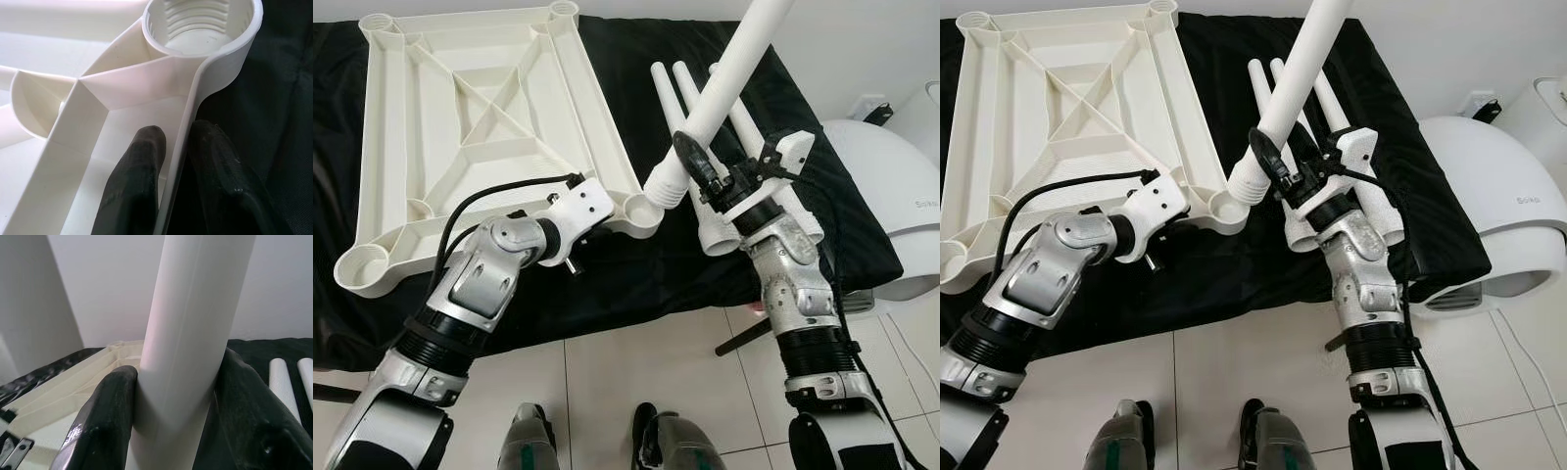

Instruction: Building children table

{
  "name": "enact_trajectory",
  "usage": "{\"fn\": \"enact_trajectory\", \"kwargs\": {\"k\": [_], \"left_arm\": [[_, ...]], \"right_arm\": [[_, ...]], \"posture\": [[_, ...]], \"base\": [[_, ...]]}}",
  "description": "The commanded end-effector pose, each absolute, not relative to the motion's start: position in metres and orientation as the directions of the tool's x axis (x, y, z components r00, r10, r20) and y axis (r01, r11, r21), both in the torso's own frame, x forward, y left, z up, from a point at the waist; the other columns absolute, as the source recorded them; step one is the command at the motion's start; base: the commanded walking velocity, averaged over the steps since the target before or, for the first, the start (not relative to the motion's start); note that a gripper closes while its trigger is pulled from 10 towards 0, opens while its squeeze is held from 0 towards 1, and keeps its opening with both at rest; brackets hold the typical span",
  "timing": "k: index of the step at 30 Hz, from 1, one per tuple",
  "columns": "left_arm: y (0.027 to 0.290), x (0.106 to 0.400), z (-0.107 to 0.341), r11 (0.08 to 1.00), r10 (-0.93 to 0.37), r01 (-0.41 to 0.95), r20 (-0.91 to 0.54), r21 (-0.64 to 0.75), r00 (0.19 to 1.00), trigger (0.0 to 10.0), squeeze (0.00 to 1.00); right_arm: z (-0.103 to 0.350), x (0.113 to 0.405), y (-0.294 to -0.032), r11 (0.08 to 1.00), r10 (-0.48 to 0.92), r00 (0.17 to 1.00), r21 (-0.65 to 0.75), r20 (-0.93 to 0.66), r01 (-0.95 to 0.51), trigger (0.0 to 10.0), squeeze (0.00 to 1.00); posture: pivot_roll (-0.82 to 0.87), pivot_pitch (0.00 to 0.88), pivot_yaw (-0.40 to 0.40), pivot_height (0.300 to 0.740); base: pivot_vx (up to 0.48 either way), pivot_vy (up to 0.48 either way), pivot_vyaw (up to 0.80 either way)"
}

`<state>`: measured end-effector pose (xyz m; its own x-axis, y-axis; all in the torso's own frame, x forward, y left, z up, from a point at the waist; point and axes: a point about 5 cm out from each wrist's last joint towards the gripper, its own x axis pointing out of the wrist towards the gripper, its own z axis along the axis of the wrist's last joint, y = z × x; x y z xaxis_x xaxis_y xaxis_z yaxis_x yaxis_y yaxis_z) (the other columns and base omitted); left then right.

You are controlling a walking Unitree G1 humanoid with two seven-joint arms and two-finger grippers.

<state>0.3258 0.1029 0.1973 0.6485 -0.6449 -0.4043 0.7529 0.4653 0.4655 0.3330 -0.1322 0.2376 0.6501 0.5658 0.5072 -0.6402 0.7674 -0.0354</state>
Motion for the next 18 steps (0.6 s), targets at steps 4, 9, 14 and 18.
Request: {"fn": "enact_trajectory", "kwargs": {"k": [4,9,14,18], "left_arm": [[0.0978,0.3197,0.2003,0.450,-0.683,0.768,-0.378,0.456,0.625,10.0,0.00],[0.0963,0.3183,0.1998,0.459,-0.698,0.784,-0.376,0.417,0.609,10.0,1.00],[0.0956,0.3172,0.2020,0.464,-0.711,0.793,-0.368,0.394,0.599,10.0,1.00],[0.0930,0.3167,0.2083,0.470,-0.729,0.800,-0.347,0.373,0.590,10.0,0.00]], "right_arm": [[0.2370,0.3311,-0.1282,0.725,0.628,0.606,-0.084,0.488,-0.683,10.0,0.00],[0.2354,0.3323,-0.1274,0.716,0.646,0.599,-0.103,0.474,-0.691,10.0,0.00],[0.2347,0.3330,-0.1257,0.708,0.658,0.591,-0.116,0.467,-0.696,10.0,0.00],[0.2352,0.3334,-0.1253,0.700,0.670,0.582,-0.129,0.461,-0.703,10.0,0.00]], "posture": [[0.10,0.184,-0.059,0.740],[0.10,0.181,-0.059,0.740],[0.10,0.185,-0.061,0.740],[0.10,0.188,-0.061,0.740]], "base": [[0.000,0.000,0.00],[0.000,0.000,0.00],[0.000,0.000,0.00],[0.000,0.000,0.00]]}}
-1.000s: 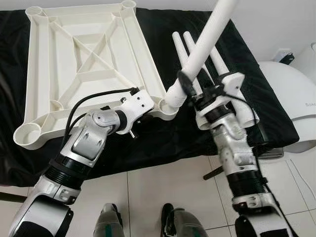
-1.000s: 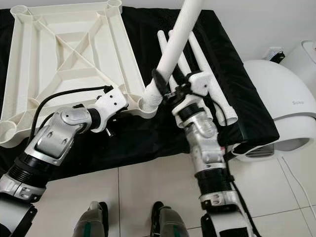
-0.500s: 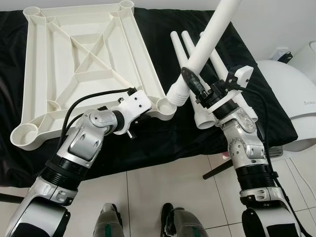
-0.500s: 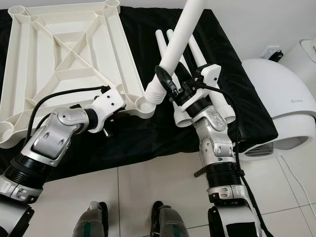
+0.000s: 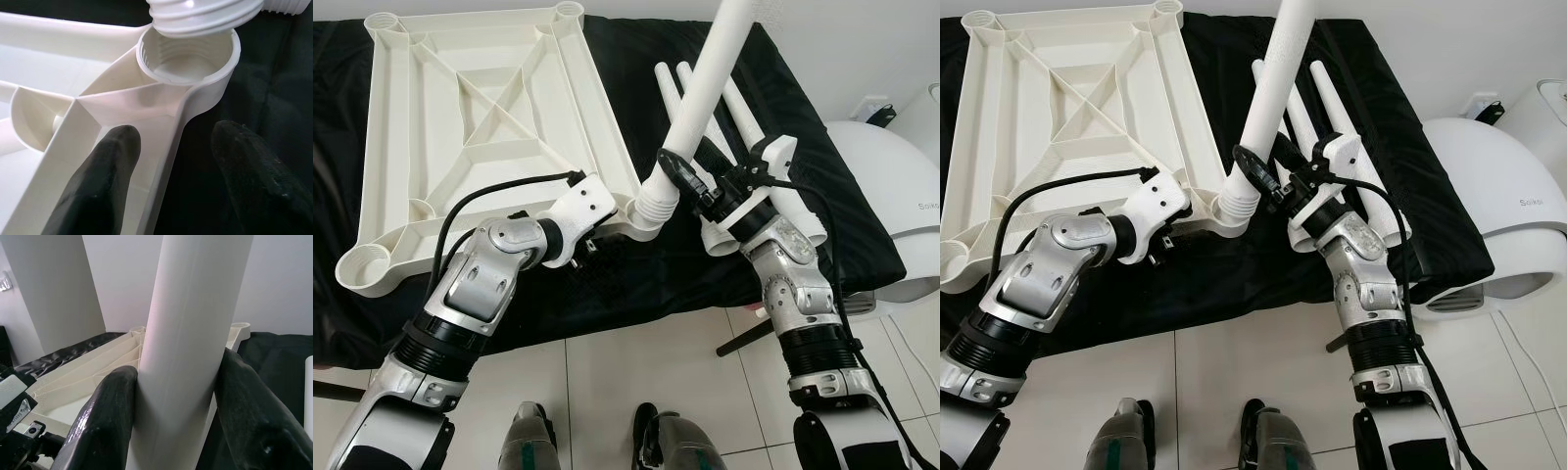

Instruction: Building children table

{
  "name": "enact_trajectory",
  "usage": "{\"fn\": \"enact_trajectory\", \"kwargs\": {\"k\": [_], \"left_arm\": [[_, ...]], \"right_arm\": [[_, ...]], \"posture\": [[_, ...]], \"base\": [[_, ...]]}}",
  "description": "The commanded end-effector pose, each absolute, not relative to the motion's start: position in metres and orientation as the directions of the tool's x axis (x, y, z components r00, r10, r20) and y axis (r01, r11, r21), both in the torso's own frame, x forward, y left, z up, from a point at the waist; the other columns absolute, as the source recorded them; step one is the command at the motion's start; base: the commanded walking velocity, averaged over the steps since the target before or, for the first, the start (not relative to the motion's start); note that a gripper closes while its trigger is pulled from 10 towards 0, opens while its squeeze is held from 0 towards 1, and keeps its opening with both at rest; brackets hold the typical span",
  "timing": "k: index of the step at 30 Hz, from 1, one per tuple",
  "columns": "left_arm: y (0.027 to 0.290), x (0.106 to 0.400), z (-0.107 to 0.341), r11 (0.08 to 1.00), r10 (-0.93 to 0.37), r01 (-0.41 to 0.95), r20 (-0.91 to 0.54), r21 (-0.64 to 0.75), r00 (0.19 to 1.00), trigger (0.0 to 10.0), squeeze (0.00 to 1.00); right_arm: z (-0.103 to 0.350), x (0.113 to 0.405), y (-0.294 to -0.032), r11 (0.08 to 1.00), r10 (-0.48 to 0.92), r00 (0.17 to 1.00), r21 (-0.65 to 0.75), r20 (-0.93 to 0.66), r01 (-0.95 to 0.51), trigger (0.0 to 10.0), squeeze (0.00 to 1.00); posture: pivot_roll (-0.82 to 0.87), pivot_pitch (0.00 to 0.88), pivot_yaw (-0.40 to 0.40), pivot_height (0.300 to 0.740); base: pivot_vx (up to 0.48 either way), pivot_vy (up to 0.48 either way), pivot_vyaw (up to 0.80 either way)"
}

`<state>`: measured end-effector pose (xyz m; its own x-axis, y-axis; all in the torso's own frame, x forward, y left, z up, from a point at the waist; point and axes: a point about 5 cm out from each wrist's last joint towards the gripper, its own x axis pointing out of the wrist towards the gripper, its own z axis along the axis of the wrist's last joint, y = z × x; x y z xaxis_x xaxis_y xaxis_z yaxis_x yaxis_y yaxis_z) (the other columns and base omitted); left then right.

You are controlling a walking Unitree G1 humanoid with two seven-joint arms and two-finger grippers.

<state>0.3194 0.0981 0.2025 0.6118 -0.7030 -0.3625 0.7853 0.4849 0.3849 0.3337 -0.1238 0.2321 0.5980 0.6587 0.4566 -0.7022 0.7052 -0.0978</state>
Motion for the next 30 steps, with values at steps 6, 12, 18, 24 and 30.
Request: {"fn": "enact_trajectory", "kwargs": {"k": [6,12,18,24,30], "left_arm": [[0.088,0.314,0.215,0.458,-0.764,0.823,-0.324,0.337,0.558,10.0,0.00],[0.086,0.314,0.201,0.451,-0.753,0.831,-0.362,0.326,0.550,10.0,0.00],[0.093,0.313,0.185,0.452,-0.727,0.839,-0.420,0.303,0.543,0.0,0.00],[0.095,0.313,0.181,0.454,-0.711,0.838,-0.444,0.302,0.545,6.3,0.00],[0.097,0.316,0.184,0.456,-0.702,0.832,-0.447,0.316,0.555,10.0,0.00]], "right_arm": [[0.235,0.334,-0.126,0.691,0.684,0.570,-0.153,0.455,-0.706,10.0,0.00],[0.236,0.334,-0.125,0.690,0.690,0.562,-0.181,0.455,-0.701,10.0,0.00],[0.237,0.335,-0.129,0.707,0.678,0.576,-0.188,0.457,-0.682,10.0,0.00],[0.237,0.336,-0.131,0.710,0.675,0.578,-0.191,0.459,-0.677,10.0,0.00],[0.238,0.338,-0.132,0.710,0.677,0.575,-0.201,0.459,-0.675,10.0,0.00]], "posture": [[0.10,0.189,-0.061,0.740],[0.09,0.194,-0.055,0.740],[0.08,0.196,-0.053,0.740],[0.08,0.198,-0.052,0.740],[0.08,0.201,-0.052,0.740]], "base": [[0.000,0.000,0.00],[0.000,0.000,0.00],[0.000,0.000,0.00],[0.000,0.000,0.00],[0.000,0.000,0.00]]}}
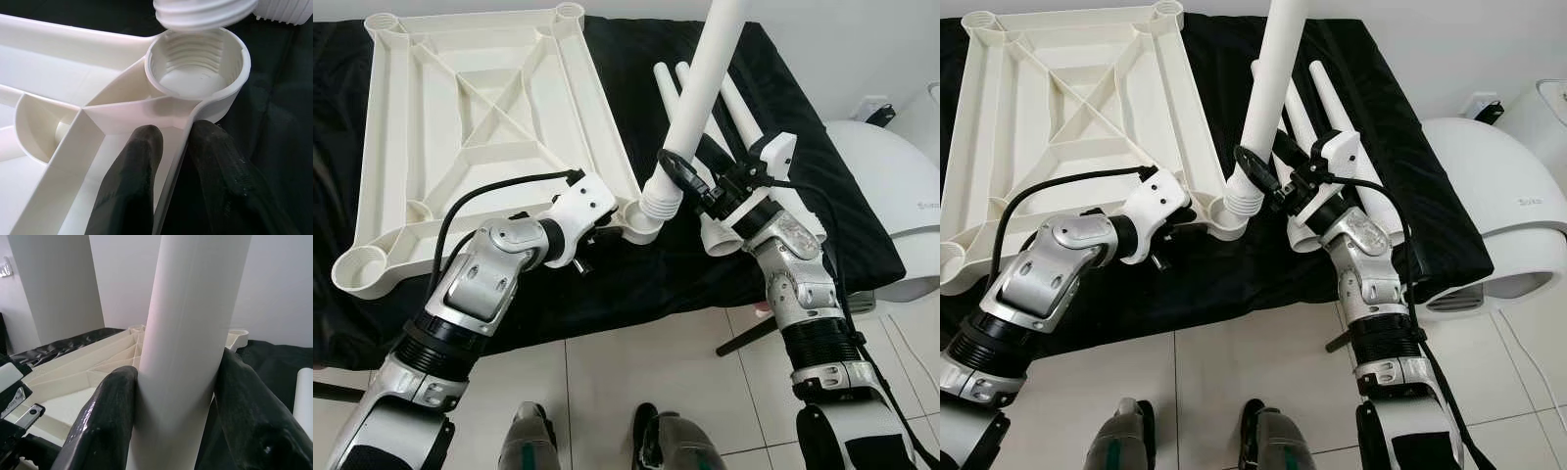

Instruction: Building children table

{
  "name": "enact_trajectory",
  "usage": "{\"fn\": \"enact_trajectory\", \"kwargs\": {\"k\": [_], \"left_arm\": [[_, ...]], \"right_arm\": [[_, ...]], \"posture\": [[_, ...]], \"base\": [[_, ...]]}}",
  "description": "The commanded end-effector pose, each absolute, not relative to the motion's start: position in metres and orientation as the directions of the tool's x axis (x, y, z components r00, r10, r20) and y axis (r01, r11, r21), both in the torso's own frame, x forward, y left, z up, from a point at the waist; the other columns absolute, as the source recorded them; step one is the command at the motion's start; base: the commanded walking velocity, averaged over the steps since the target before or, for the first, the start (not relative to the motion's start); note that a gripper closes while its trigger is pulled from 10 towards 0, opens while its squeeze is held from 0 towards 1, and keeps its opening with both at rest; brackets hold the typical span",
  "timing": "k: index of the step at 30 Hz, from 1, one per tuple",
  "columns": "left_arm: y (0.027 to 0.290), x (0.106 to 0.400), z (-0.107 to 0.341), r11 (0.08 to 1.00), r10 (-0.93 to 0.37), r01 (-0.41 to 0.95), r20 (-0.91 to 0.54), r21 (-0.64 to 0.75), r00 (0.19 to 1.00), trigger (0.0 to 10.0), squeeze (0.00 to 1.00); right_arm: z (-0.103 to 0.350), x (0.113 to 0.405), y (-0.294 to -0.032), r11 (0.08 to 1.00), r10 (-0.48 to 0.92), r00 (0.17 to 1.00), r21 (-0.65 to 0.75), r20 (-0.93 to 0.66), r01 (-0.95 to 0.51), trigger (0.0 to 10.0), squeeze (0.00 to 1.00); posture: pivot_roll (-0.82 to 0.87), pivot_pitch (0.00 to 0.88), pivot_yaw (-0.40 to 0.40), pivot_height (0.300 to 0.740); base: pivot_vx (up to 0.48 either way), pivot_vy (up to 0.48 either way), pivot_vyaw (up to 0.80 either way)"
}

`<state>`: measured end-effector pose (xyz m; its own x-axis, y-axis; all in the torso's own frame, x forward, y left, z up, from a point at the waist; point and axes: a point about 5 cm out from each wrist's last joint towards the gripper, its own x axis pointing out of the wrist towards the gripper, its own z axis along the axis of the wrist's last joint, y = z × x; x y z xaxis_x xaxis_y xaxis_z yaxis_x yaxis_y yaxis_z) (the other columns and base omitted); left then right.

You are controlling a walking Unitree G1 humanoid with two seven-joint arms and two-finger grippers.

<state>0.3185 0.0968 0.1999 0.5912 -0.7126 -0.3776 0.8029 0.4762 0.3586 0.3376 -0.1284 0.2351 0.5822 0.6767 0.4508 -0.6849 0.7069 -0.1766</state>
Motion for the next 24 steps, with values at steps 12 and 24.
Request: {"fn": "enact_trajectory", "kwargs": {"k": [12,24], "left_arm": [[0.101,0.314,0.176,0.430,-0.683,0.843,-0.494,0.323,0.538,10.0,0.00],[0.102,0.311,0.171,0.396,-0.669,0.859,-0.539,0.324,0.511,9.1,0.00]], "right_arm": [[0.234,0.334,-0.120,0.673,0.709,0.535,-0.213,0.459,-0.708,10.0,0.00],[0.223,0.327,-0.108,0.641,0.734,0.509,-0.211,0.451,-0.738,10.0,0.00]], "posture": [[0.09,0.200,-0.053,0.740],[0.10,0.195,-0.051,0.740]], "base": [[0.000,0.000,0.00],[0.000,0.000,0.00]]}}
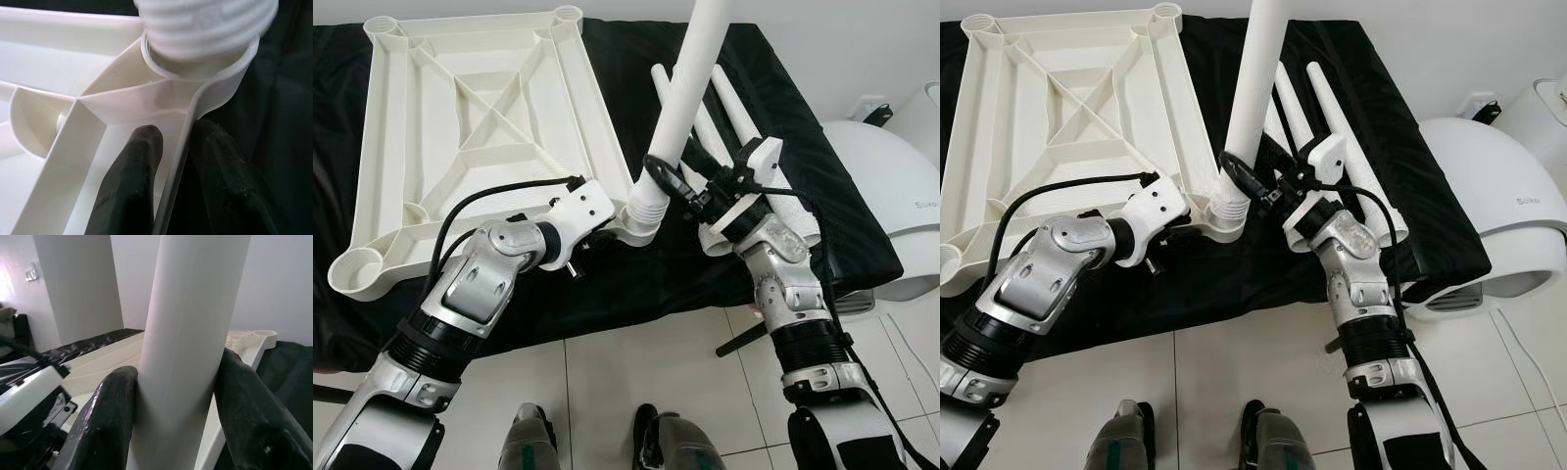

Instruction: Building children table

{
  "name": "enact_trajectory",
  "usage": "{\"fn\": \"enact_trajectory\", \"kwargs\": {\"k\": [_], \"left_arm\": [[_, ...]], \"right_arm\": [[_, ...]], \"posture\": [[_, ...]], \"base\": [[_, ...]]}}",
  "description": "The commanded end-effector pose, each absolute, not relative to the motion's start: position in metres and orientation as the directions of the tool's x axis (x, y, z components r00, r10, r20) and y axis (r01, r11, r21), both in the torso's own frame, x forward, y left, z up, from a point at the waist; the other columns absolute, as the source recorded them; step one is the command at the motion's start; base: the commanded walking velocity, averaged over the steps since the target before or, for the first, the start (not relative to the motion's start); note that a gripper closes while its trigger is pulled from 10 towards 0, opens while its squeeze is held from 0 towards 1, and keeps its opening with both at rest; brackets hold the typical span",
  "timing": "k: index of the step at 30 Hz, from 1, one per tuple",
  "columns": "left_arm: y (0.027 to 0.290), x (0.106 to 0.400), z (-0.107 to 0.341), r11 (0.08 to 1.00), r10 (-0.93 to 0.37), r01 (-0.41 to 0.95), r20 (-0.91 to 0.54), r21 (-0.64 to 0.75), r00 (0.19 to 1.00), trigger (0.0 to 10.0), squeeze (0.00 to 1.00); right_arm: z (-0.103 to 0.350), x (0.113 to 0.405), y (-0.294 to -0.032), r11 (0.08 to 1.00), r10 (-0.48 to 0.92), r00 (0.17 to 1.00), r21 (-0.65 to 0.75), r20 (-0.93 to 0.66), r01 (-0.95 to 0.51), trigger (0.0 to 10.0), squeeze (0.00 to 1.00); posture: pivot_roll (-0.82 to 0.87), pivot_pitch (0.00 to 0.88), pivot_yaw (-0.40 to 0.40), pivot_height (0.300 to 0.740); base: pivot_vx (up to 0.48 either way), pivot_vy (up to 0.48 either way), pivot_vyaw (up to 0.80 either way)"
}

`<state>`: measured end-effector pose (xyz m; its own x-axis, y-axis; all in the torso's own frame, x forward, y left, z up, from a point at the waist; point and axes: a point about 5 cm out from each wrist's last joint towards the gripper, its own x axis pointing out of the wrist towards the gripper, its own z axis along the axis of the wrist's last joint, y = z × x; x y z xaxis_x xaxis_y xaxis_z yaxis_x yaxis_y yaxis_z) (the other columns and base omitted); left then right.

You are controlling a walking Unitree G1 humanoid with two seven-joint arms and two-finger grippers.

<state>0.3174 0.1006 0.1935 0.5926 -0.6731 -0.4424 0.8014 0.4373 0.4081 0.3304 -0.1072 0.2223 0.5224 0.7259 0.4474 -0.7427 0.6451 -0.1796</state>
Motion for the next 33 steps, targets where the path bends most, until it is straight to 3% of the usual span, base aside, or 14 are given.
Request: {"fn": "enact_trajectory", "kwargs": {"k": [1,3,4,5,6,7,8,10,11,33], "left_arm": [[0.102,0.310,0.171,0.388,-0.669,0.863,-0.545,0.325,0.506,5.4,0.00],[0.102,0.310,0.171,0.382,-0.668,0.865,-0.549,0.327,0.502,5.4,0.00],[0.101,0.310,0.172,0.374,-0.671,0.868,-0.550,0.327,0.497,1.6,0.00],[0.101,0.310,0.172,0.374,-0.671,0.868,-0.550,0.327,0.497,1.6,0.00],[0.101,0.310,0.172,0.368,-0.673,0.869,-0.550,0.330,0.494,0.6,0.00],[0.101,0.310,0.172,0.368,-0.673,0.869,-0.550,0.330,0.494,0.6,0.00],[0.100,0.310,0.173,0.365,-0.677,0.869,-0.546,0.334,0.494,6.4,0.00],[0.100,0.310,0.174,0.365,-0.677,0.869,-0.545,0.334,0.494,6.4,0.00],[0.099,0.312,0.174,0.378,-0.669,0.862,-0.545,0.337,0.506,10.0,0.00],[0.105,0.314,0.179,0.394,-0.655,0.850,-0.542,0.350,0.527,10.0,0.00]], "right_arm": [[0.222,0.327,-0.108,0.642,0.733,0.511,-0.209,0.450,-0.737,10.0,0.00],[0.221,0.327,-0.108,0.643,0.732,0.512,-0.208,0.450,-0.737,10.0,0.00],[0.220,0.326,-0.109,0.644,0.732,0.513,-0.209,0.447,-0.736,10.0,0.00],[0.220,0.326,-0.109,0.644,0.732,0.513,-0.209,0.447,-0.736,10.0,0.00],[0.219,0.326,-0.109,0.644,0.733,0.514,-0.210,0.446,-0.736,10.0,0.00],[0.219,0.326,-0.109,0.644,0.733,0.514,-0.210,0.446,-0.736,10.0,0.00],[0.218,0.326,-0.109,0.646,0.734,0.517,-0.217,0.441,-0.732,10.0,0.00],[0.218,0.326,-0.110,0.647,0.734,0.517,-0.219,0.440,-0.730,10.0,0.00],[0.217,0.326,-0.111,0.656,0.728,0.525,-0.226,0.442,-0.720,10.0,0.00],[0.197,0.322,-0.117,0.669,0.732,0.559,-0.259,0.389,-0.697,10.0,0.00]], "posture": [[0.10,0.194,-0.049,0.740],[0.10,0.194,-0.049,0.740],[0.09,0.193,-0.046,0.740],[0.09,0.193,-0.046,0.740],[0.09,0.191,-0.045,0.740],[0.09,0.191,-0.045,0.740],[0.09,0.189,-0.043,0.740],[0.09,0.189,-0.043,0.740],[0.09,0.189,-0.043,0.740],[0.09,0.203,-0.045,0.740]], "base": [[0.000,0.000,0.00],[0.000,0.000,0.00],[0.000,0.000,0.00],[0.000,0.000,0.00],[0.000,0.000,0.00],[0.000,0.000,0.00],[0.000,0.000,0.00],[0.000,0.000,0.00],[0.000,0.000,0.00],[0.000,0.000,0.00]]}}
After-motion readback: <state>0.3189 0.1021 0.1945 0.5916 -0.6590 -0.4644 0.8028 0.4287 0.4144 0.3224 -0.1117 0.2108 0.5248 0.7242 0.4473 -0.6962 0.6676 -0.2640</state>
